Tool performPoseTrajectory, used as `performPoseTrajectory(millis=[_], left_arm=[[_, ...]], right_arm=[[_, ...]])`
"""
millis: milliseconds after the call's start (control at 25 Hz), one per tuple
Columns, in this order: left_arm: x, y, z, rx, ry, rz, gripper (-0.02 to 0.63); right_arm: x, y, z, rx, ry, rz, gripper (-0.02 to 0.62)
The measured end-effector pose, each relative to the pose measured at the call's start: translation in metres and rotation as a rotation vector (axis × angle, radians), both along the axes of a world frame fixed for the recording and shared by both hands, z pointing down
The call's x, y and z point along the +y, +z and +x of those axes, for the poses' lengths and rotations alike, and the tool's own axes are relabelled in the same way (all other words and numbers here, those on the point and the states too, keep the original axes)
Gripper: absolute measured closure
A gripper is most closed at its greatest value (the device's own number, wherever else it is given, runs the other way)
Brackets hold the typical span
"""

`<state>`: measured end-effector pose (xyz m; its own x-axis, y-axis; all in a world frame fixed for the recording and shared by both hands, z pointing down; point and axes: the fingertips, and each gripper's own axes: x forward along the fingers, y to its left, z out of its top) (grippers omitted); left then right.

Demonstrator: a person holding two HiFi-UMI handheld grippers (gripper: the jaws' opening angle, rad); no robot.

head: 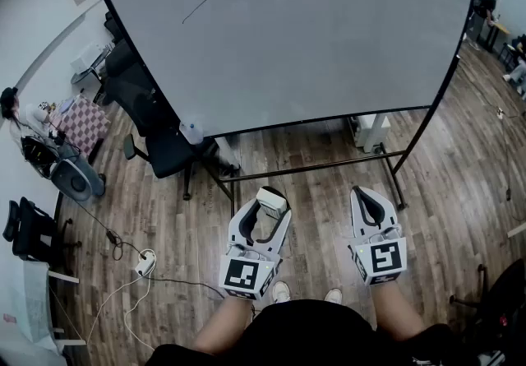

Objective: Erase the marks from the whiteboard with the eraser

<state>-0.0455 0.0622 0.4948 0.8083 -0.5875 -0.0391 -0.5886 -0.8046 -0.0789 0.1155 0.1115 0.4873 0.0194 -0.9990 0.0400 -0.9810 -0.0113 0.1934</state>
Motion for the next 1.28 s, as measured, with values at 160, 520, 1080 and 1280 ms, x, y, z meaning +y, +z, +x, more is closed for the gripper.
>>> performPoseTrajectory(millis=[160,520,1080,1280], left_arm=[[-0.005,0.000,-0.001,0.001,-0.013,-0.006,0.342],[-0.025,0.010,-0.018,-0.019,-0.063,-0.031,0.342],[-0.094,0.012,-0.087,-0.063,-0.147,-0.047,0.342],[-0.114,0.002,-0.102,-0.064,-0.159,-0.026,0.342]], right_arm=[[-0.005,0.000,-0.002,0.008,-0.012,0.002,0.578],[-0.018,-0.002,-0.016,0.062,-0.010,-0.001,0.578],[-0.078,-0.009,-0.083,0.084,-0.055,0.017,0.577],[-0.110,-0.008,-0.102,0.120,-0.074,-0.016,0.577]])
